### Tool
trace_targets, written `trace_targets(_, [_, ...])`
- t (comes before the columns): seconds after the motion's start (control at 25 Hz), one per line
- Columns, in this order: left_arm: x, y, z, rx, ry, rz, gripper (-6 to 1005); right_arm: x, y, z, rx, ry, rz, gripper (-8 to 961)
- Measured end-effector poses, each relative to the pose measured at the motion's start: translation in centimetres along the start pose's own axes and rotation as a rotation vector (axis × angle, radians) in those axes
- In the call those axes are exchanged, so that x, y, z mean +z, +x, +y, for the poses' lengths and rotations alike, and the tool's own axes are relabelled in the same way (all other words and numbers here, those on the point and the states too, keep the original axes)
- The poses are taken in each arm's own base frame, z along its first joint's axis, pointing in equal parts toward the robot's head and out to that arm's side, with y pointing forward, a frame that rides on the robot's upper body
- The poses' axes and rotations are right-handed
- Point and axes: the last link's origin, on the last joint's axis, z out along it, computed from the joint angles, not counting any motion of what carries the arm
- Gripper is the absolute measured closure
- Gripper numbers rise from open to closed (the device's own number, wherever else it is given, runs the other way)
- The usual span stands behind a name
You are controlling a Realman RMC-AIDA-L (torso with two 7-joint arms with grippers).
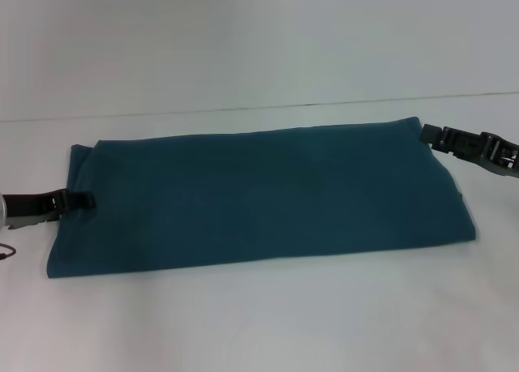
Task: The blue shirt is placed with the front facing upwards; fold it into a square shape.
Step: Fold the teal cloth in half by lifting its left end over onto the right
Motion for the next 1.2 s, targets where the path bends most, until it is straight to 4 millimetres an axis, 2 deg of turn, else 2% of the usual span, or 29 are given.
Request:
trace_targets(0.36, [0.3, -0.4, 0.9, 0.005, -0.029, -0.025, 388, -0.1, -0.1, 0.0, -0.001, 0.001, -0.001, 389])
trace_targets(0.56, [0.4, -0.6, 2.8, 0.022, -0.094, -0.072, 397, -0.1, -0.1, -0.1, -0.002, 0.002, -0.001, 389])
trace_targets(0.8, [-0.1, 0.5, 5.1, 0.049, -0.157, -0.059, 408, -0.3, -0.2, -0.2, -0.005, 0.005, -0.009, 389])
trace_targets(1.12, [0.2, 0.9, 5.4, 0.08, -0.136, -0.095, 422, -0.6, -0.2, -0.5, 0.006, 0.015, -0.015, 389])
trace_targets(1.2, [0.2, 0.9, 5.3, 0.084, -0.128, -0.095, 514, -0.6, -0.2, -0.5, 0.006, 0.016, -0.016, 389])
